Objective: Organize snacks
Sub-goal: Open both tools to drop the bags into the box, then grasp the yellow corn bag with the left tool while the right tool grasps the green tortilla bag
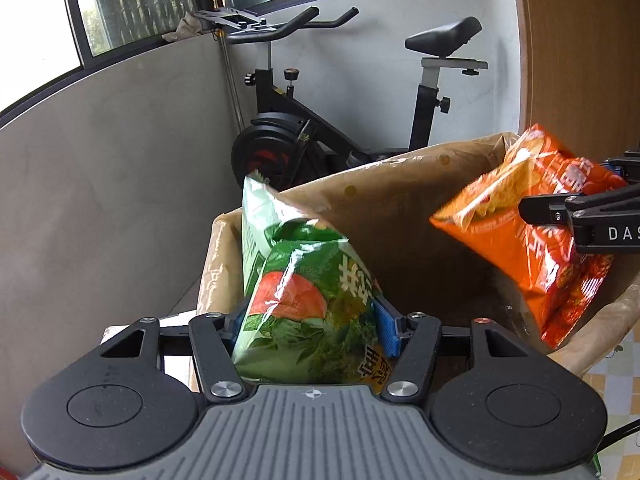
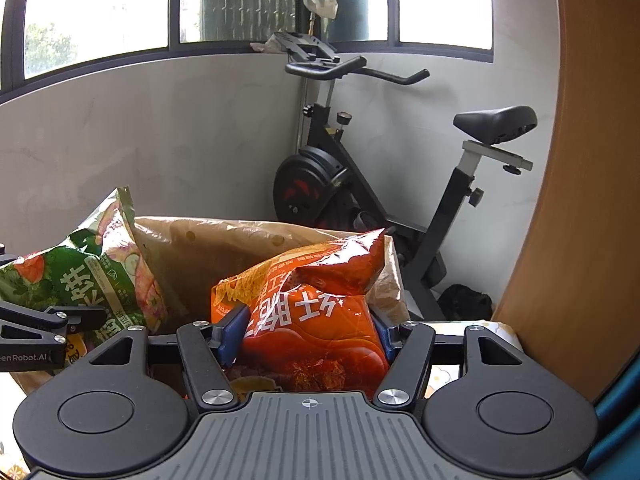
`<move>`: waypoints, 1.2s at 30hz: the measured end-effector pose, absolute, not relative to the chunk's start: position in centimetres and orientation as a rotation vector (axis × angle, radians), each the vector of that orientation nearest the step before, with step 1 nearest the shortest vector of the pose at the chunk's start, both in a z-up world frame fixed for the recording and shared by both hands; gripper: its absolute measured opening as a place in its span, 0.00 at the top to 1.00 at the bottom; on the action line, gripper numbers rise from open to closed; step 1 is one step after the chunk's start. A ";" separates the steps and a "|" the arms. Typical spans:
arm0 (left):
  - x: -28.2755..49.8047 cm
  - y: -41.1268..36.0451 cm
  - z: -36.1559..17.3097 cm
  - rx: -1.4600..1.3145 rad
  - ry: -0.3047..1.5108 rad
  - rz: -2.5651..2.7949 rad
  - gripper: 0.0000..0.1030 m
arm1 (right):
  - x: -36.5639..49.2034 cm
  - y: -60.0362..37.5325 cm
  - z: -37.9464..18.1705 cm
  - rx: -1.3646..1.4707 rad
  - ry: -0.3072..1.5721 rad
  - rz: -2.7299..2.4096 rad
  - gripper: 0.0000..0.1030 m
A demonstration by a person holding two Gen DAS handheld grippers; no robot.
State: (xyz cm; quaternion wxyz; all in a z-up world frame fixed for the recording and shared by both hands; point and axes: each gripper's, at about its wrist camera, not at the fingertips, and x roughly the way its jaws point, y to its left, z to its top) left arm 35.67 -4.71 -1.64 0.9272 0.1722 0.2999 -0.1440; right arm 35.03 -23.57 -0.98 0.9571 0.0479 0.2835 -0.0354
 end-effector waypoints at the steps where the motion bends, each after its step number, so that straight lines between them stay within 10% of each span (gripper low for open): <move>1: 35.5 -4.6 -1.4 0.349 0.609 -0.290 0.26 | 35.2 -23.6 -0.9 0.104 0.579 -0.061 0.32; 21: 28.9 1.2 6.3 -0.005 0.409 -0.278 0.17 | 26.7 -24.9 2.9 0.288 0.462 0.001 0.22; 36: 20.0 3.5 1.1 0.035 0.382 -0.228 0.18 | 17.2 -20.1 -4.1 0.261 0.506 0.009 0.21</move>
